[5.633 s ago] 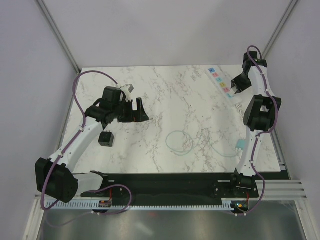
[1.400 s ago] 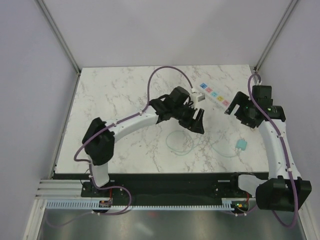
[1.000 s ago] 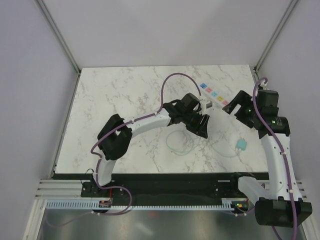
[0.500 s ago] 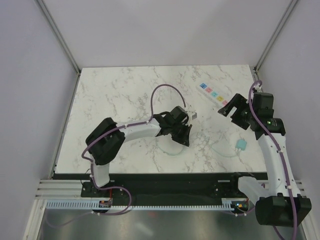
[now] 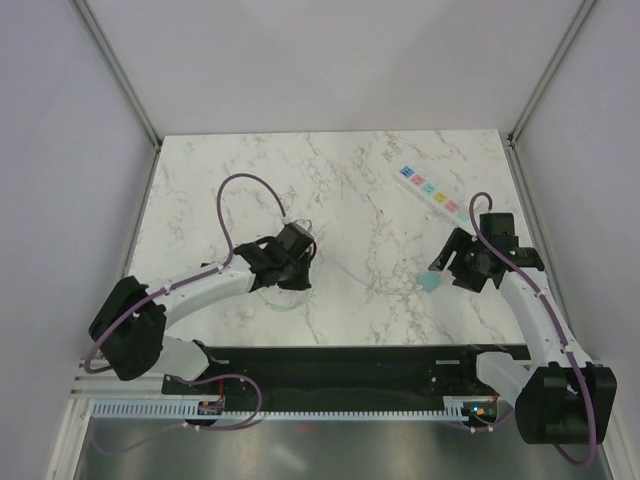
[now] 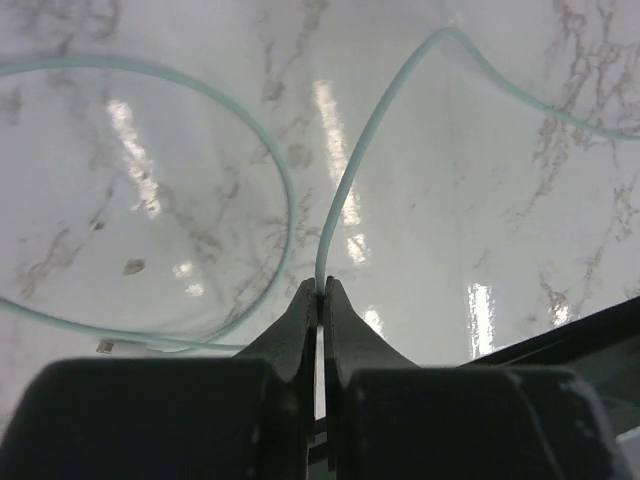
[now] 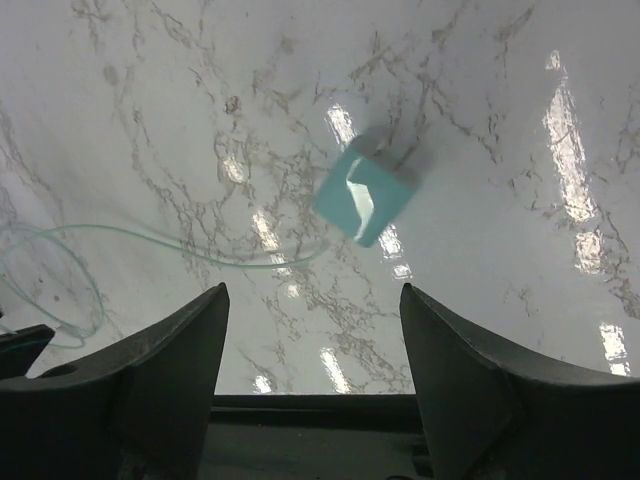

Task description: Insert the plug

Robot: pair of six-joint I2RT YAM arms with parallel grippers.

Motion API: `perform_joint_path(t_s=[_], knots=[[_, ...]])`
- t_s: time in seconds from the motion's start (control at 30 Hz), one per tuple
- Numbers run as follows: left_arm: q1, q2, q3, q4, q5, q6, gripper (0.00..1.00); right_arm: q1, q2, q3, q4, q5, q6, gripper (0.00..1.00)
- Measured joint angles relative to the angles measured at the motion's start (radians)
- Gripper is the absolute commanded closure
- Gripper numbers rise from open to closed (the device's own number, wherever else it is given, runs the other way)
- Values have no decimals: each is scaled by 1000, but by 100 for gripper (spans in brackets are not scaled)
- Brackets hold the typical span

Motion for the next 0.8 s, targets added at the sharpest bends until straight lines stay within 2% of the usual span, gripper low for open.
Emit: perform_joint_path(t_s=[0.07,0.1,0.13,0.17,0.23,0.3,0.47,0.73,0.8], knots=[[32,-52,-18,-48,-40,-6,97,5,0,-25,1,6,1,26],[51,-82,-20,-66,-56,-6,92,7,0,-34,1,7,1,27],[69,-112,-21,-82,-70,-6,67,10,0,-41,2,10,2,28],[85,-146,-20,-97,-80,0,51,11,0,-45,1,14,2,28],[106,-210,-14,-124,-97,10,30,13,-1,-45,2,17,0,27],[107,-245,13,-154,-88,30,19,13,-1,-42,3,19,0,25],[82,-193,159,-193,-40,92,19,13,-16,-13,2,22,-2,21],[-71,109,508,-288,-45,140,20,13,-118,83,-11,31,2,20],[-97,170,578,-303,-40,139,24,13,-152,107,-11,41,8,19]])
